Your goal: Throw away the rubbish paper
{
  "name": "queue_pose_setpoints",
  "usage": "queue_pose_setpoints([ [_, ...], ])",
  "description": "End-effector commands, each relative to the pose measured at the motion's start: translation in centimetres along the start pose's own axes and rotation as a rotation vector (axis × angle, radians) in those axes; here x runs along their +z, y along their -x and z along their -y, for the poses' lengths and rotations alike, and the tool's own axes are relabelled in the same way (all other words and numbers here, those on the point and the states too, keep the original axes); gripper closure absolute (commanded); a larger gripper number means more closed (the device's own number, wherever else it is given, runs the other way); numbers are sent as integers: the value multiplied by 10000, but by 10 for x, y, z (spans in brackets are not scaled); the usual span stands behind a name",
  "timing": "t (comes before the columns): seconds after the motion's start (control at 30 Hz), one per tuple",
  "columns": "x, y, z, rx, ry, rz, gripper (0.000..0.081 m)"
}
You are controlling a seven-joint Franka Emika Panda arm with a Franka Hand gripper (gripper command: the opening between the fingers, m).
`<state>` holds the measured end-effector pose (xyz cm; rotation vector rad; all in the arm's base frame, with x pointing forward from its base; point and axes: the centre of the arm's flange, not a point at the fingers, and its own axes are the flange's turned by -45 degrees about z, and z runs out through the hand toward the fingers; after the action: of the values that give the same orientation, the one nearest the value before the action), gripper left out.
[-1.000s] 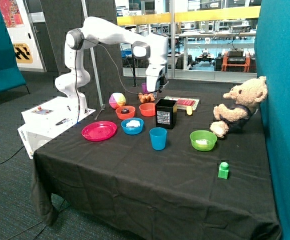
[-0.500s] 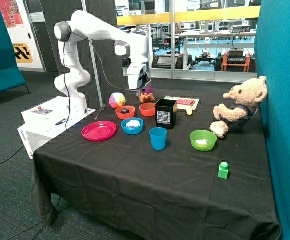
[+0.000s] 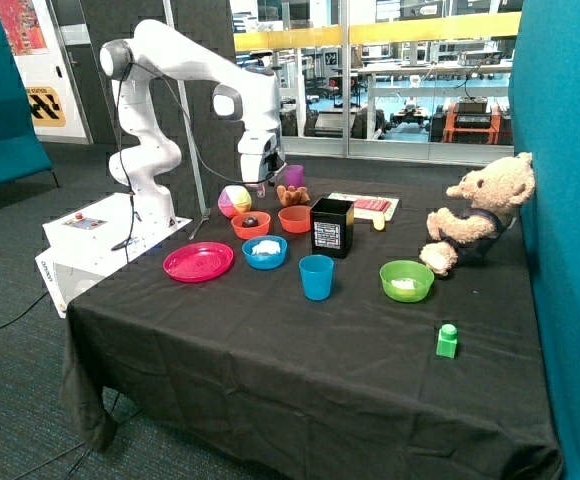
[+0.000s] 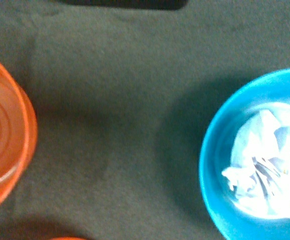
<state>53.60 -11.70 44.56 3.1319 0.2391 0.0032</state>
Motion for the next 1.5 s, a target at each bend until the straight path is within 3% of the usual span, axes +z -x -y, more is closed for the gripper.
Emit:
queue_pose_setpoints([
  [0.0,9,16,-17,-283,-7,20,169],
  [0.47,31,15,-33,-242,-7,20,168],
  [0.73,60,9,-40,172,-7,20,222],
  [1.03,74,9,-44,298,-7,20,281],
  [1.47,92,10,-49,602,-6,20,289],
])
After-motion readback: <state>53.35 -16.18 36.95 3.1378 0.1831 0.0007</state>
